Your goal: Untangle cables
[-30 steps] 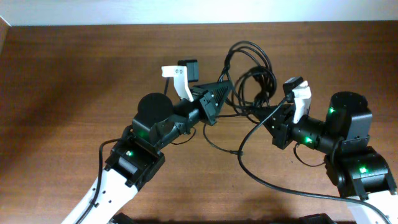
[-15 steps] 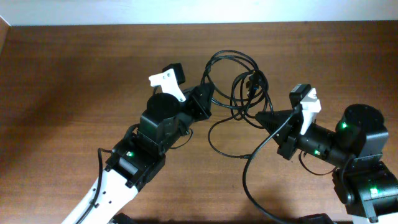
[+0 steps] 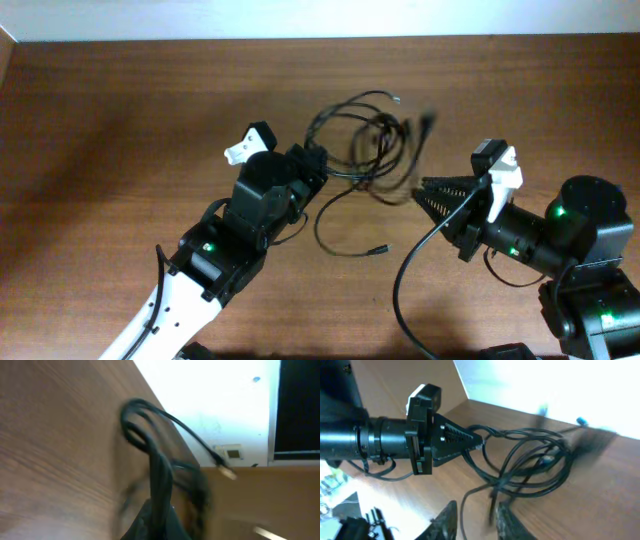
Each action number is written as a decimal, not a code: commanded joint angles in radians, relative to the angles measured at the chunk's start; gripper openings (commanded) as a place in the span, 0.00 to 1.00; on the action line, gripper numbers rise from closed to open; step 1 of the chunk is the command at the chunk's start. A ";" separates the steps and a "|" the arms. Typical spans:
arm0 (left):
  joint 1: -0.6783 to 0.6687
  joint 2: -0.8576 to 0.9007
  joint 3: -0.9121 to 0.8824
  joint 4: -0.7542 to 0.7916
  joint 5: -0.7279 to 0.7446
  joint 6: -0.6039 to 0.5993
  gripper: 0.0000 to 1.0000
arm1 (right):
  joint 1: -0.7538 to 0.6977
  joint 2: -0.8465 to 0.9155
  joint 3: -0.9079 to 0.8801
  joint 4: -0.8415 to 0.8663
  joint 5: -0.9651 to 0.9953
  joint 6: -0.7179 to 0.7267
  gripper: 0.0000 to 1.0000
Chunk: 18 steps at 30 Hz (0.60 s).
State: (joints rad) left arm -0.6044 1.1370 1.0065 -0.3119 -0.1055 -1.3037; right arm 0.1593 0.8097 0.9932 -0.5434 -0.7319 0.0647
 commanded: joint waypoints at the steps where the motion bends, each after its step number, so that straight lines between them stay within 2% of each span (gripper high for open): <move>1: 0.010 -0.040 0.010 0.045 -0.030 0.080 0.00 | -0.003 -0.013 0.019 -0.006 0.030 -0.005 0.40; 3: 0.010 -0.058 0.010 0.079 -0.030 0.138 0.00 | -0.003 -0.013 0.019 -0.005 0.030 -0.005 0.44; 6: 0.010 -0.086 0.010 0.113 -0.030 0.208 0.00 | -0.003 -0.012 0.019 -0.006 0.030 -0.005 0.45; 15: 0.010 -0.105 0.010 0.138 0.064 0.226 0.00 | -0.003 0.011 0.019 -0.006 0.030 -0.005 0.49; 18: 0.010 -0.105 0.010 0.183 0.112 0.297 0.00 | -0.003 0.033 0.019 -0.006 0.029 0.013 0.50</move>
State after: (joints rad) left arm -0.5987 1.0489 1.0050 -0.1753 -0.0643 -1.0908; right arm 0.1593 0.8207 0.9932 -0.5514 -0.7078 0.0643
